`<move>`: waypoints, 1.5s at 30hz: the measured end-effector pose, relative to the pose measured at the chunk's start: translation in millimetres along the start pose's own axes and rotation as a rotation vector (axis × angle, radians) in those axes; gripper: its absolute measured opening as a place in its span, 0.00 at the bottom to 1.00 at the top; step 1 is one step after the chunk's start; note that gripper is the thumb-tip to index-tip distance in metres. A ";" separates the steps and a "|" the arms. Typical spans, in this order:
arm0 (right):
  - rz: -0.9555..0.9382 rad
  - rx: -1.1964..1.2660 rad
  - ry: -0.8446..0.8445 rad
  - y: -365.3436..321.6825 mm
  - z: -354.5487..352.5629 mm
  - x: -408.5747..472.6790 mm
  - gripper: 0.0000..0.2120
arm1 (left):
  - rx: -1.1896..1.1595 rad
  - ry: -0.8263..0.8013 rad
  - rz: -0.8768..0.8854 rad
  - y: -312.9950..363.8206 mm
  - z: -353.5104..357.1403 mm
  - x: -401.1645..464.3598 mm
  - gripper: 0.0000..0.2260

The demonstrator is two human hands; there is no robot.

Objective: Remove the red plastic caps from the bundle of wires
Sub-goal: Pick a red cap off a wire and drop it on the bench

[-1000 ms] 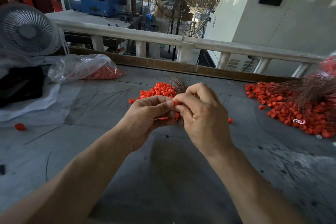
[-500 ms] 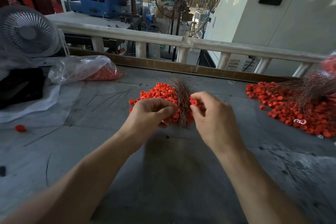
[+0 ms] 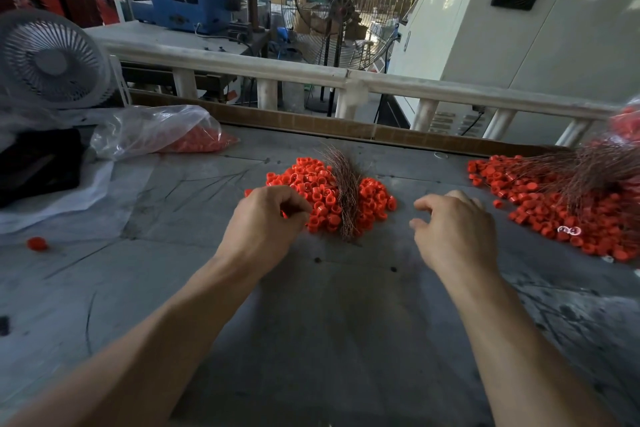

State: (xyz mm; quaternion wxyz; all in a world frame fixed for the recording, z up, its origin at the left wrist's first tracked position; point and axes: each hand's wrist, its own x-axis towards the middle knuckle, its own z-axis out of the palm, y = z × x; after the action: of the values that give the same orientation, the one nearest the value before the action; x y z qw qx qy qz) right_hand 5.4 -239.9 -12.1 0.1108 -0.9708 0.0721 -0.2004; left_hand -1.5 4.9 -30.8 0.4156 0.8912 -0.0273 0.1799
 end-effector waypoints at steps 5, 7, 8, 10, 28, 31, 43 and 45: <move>-0.106 0.413 -0.140 -23.5 3.5 -13.5 0.06 | 0.024 -0.032 -0.060 -1.8 -0.2 1.4 0.13; -0.140 0.397 -0.193 -29.1 7.9 -18.4 0.05 | 0.025 -0.025 -0.041 -2.2 0.8 1.8 0.06; -0.140 0.381 -0.193 -29.8 10.0 -19.2 0.06 | 0.024 -0.023 -0.029 -1.5 1.0 1.4 0.03; -0.132 0.358 -0.175 -30.0 12.3 -19.6 0.06 | 0.013 -0.035 -0.007 0.1 2.5 0.2 0.04; -0.516 0.417 0.077 -48.8 -12.5 -28.8 0.06 | -0.102 -0.083 0.352 18.5 14.1 -4.9 0.07; -0.450 0.695 0.056 -47.7 -10.0 -28.3 0.04 | -0.155 -0.007 0.358 21.5 13.2 -4.7 0.05; -0.325 0.989 -0.124 -52.2 0.6 -30.7 0.03 | -0.780 -0.016 0.114 28.5 2.7 -3.7 0.02; -0.324 0.939 -0.074 -51.4 -0.9 -30.5 0.03 | -0.803 0.001 0.098 27.8 -0.3 -1.8 0.01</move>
State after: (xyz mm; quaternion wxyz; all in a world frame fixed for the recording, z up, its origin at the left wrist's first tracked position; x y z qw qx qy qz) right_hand -17.8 -184.8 -10.1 0.5059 -0.8212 -0.1817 -0.1915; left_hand -8.8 -13.2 -10.9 0.7217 0.6556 -0.1375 0.1748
